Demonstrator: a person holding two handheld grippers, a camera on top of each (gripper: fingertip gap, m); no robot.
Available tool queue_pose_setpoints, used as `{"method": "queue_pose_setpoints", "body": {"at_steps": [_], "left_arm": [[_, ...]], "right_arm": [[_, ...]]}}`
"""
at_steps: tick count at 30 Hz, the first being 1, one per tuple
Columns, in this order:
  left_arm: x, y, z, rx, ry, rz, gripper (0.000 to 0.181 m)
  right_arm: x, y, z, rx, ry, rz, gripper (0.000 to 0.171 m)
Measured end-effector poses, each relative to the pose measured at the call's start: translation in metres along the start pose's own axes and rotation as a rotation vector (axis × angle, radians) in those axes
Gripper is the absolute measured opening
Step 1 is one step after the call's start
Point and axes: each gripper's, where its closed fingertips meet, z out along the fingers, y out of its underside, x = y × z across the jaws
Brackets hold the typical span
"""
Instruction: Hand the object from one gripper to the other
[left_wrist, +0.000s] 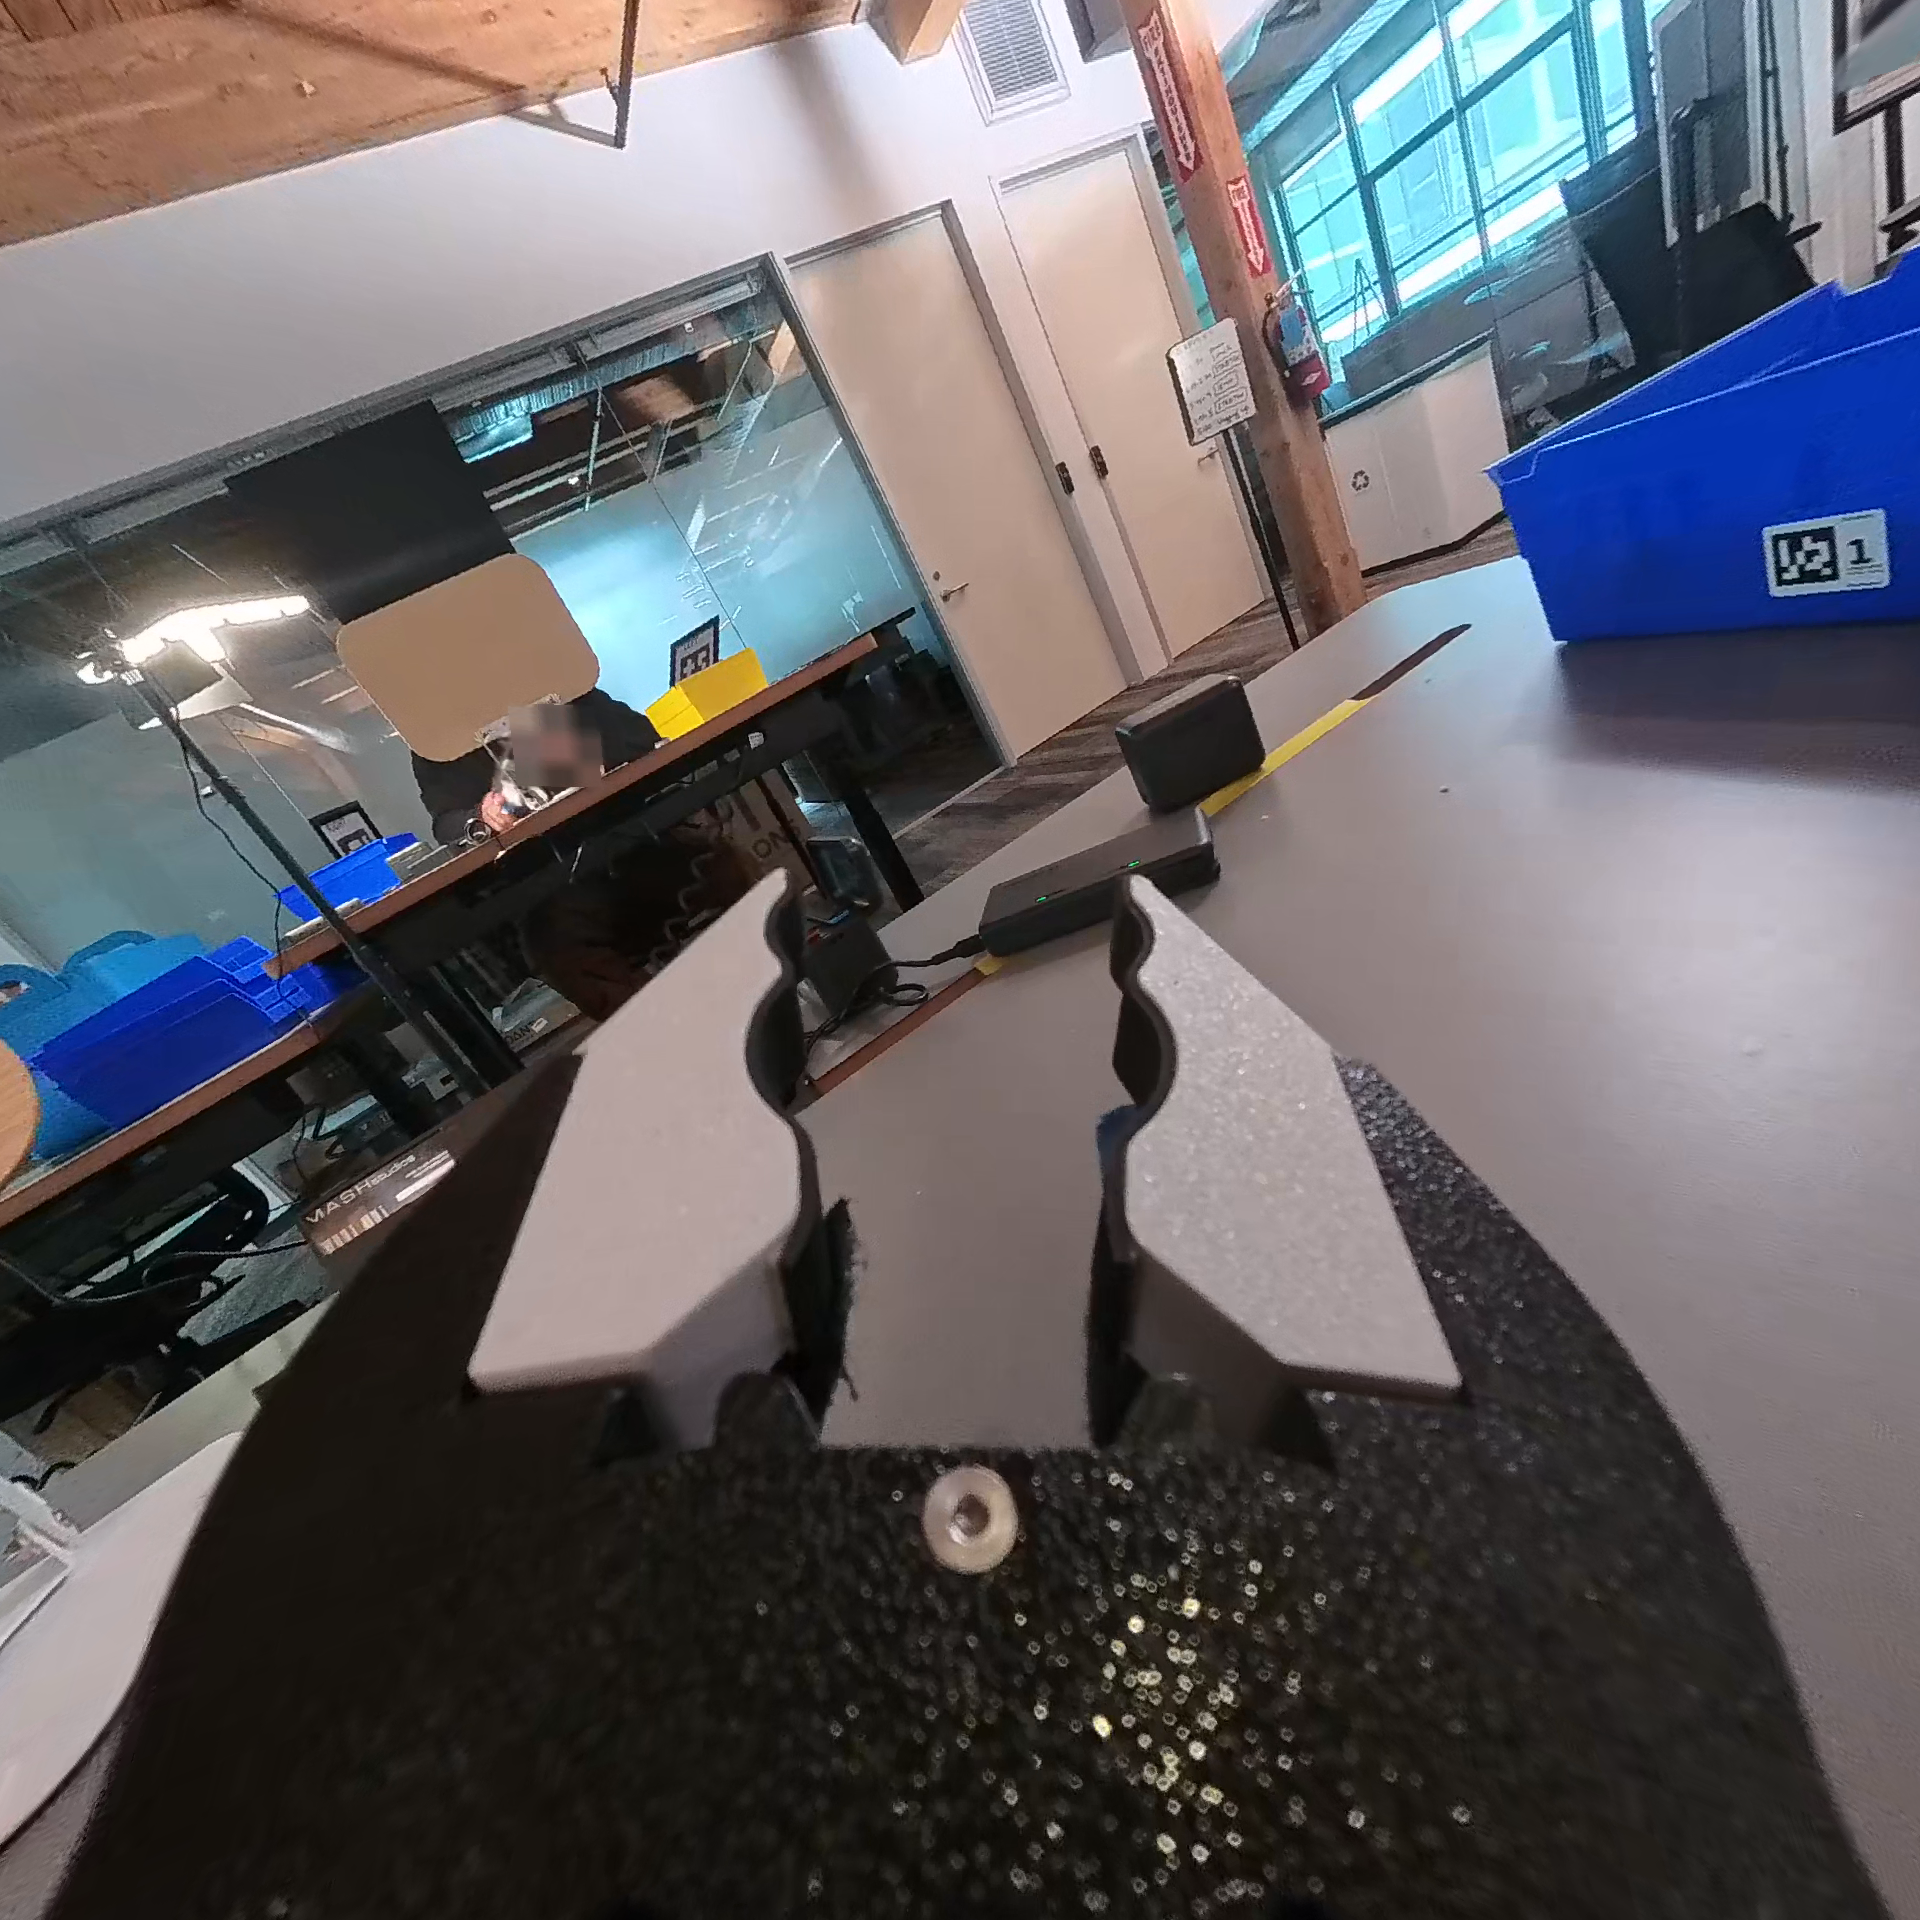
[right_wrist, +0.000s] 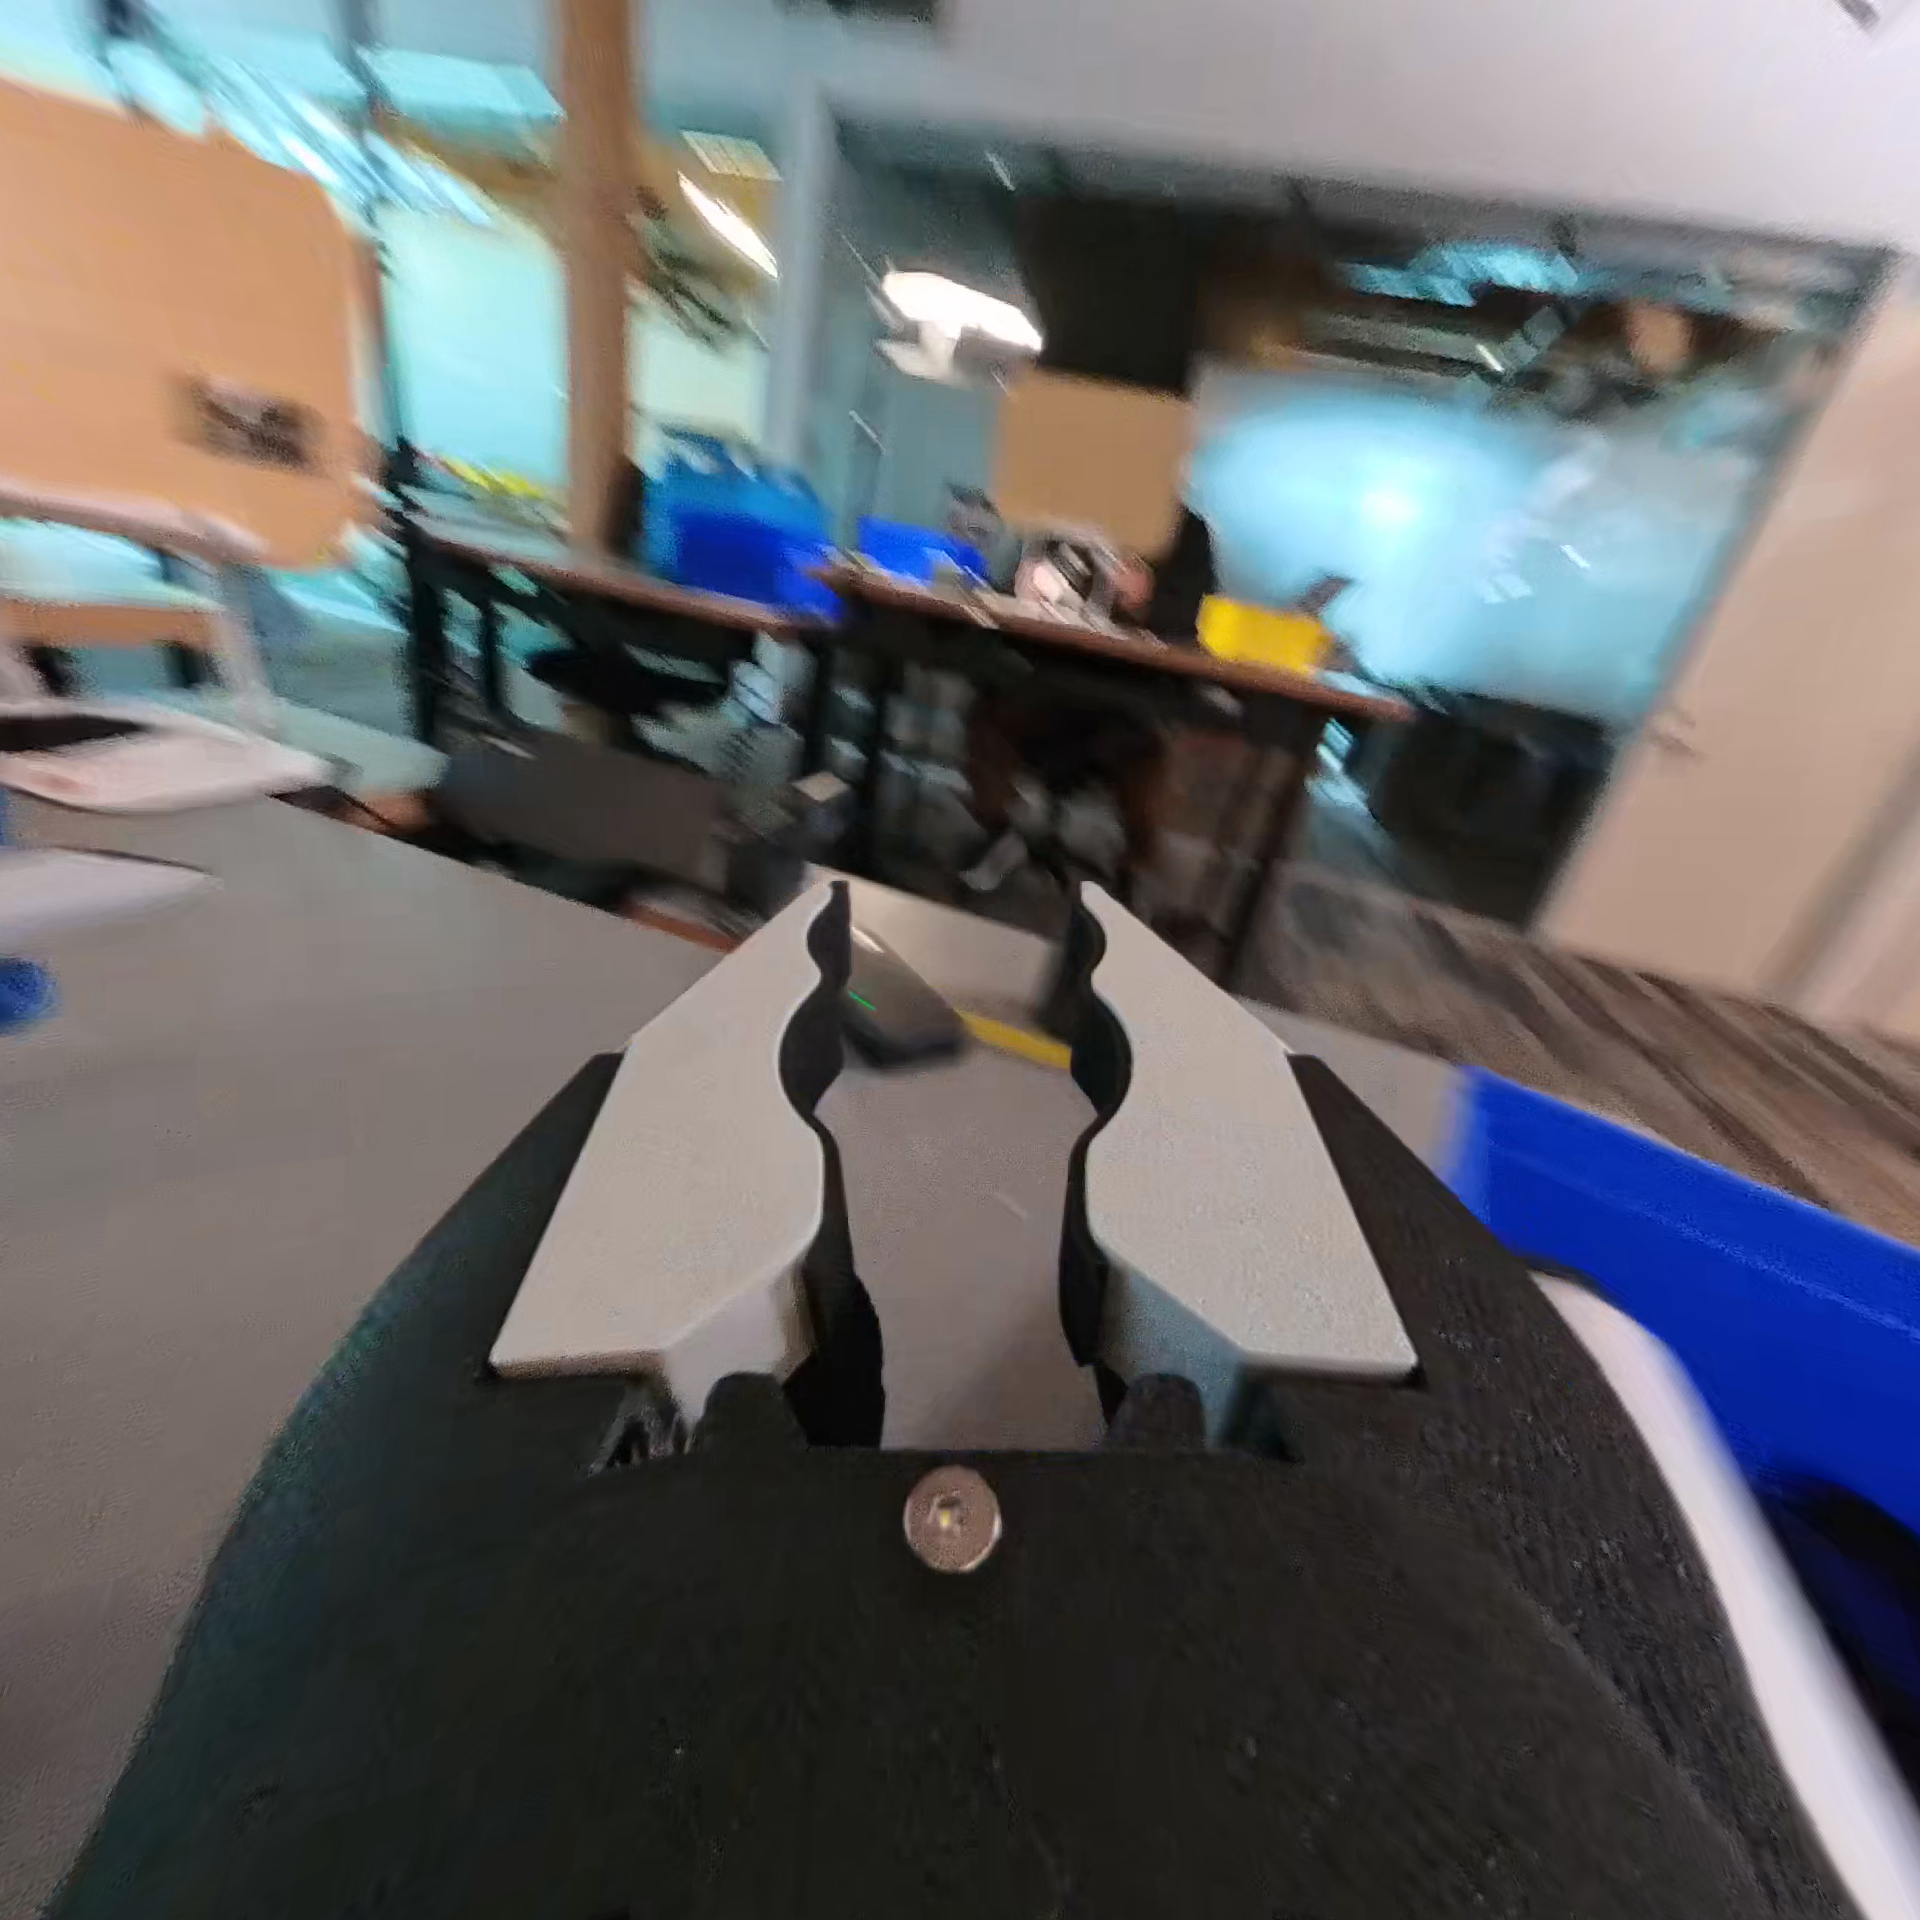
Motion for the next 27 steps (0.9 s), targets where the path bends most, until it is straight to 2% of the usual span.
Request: {"method": "queue_pose_setpoints", "body": {"at_steps": [1, 3, 5, 8, 10, 13, 16, 20, 24, 27], "left_arm": [[0.0, 0.0, 0.0, 0.001, -0.002, 0.004, 0.057], [-0.001, 0.0, -0.002, -0.004, -0.008, 0.014, 0.056], [-0.002, 0.001, -0.003, -0.012, -0.011, 0.015, 0.055], [-0.004, 0.002, -0.008, -0.021, -0.024, 0.014, 0.053], [-0.007, 0.003, -0.01, -0.023, -0.037, 0.022, 0.052], [-0.011, 0.004, -0.009, -0.029, -0.049, 0.012, 0.052], [-0.014, 0.001, -0.008, -0.029, -0.048, -0.052, 0.046], [-0.027, -0.021, -0.018, -0.008, -0.068, -0.088, 0.036], [-0.082, -0.047, -0.059, -0.062, -0.267, -0.106, 0.033], [-0.143, -0.041, -0.108, -0.215, -0.449, -0.165, 0.036]], "right_arm": [[-0.03, -0.004, 0.012, 0.066, -0.063, 0.018, 0.041], [-0.088, -0.008, 0.036, 0.157, -0.194, 0.046, 0.043], [-0.129, -0.004, 0.062, 0.192, -0.251, 0.026, 0.043], [-0.161, 0.016, 0.1, 0.163, -0.247, 0.03, 0.043], [-0.18, 0.036, 0.112, 0.126, -0.284, 0.005, 0.043], [-0.196, 0.031, 0.106, 0.161, -0.375, -0.05, 0.041], [-0.202, 0.033, 0.102, 0.168, -0.425, -0.018, 0.035], [-0.203, 0.04, 0.108, 0.127, -0.463, 0.054, 0.036], [-0.202, 0.04, 0.109, 0.129, -0.469, 0.077, 0.034], [-0.206, 0.042, 0.11, 0.114, -0.484, 0.081, 0.033]]}}
